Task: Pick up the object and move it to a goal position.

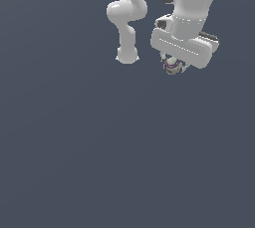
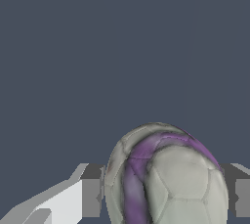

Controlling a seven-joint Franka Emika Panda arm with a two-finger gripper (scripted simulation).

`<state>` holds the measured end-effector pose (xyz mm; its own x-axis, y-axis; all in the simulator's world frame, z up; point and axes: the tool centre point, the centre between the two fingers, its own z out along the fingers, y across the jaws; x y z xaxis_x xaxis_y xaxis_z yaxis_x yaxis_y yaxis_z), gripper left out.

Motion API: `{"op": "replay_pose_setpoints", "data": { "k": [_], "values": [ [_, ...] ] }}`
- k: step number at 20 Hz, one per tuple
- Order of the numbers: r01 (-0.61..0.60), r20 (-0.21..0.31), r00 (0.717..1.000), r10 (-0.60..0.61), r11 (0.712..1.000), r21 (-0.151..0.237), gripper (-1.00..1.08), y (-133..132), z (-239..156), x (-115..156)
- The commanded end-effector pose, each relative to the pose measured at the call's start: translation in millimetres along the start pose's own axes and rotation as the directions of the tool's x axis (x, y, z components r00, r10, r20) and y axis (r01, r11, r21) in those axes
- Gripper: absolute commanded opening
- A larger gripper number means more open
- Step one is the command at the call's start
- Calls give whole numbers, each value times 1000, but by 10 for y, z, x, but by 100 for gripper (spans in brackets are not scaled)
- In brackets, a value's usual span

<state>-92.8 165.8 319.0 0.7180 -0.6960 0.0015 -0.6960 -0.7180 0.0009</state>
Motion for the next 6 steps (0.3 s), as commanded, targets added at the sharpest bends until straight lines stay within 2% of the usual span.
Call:
{"op": "replay_pose_setpoints", "data": {
  "k": [1, 6],
  "values": [
    [-1, 0, 1000, 1, 1000, 0, -100, 0, -98, -78],
    [-1, 1, 1000, 1, 1000, 0, -100, -8, -166, -134]
  ]
}}
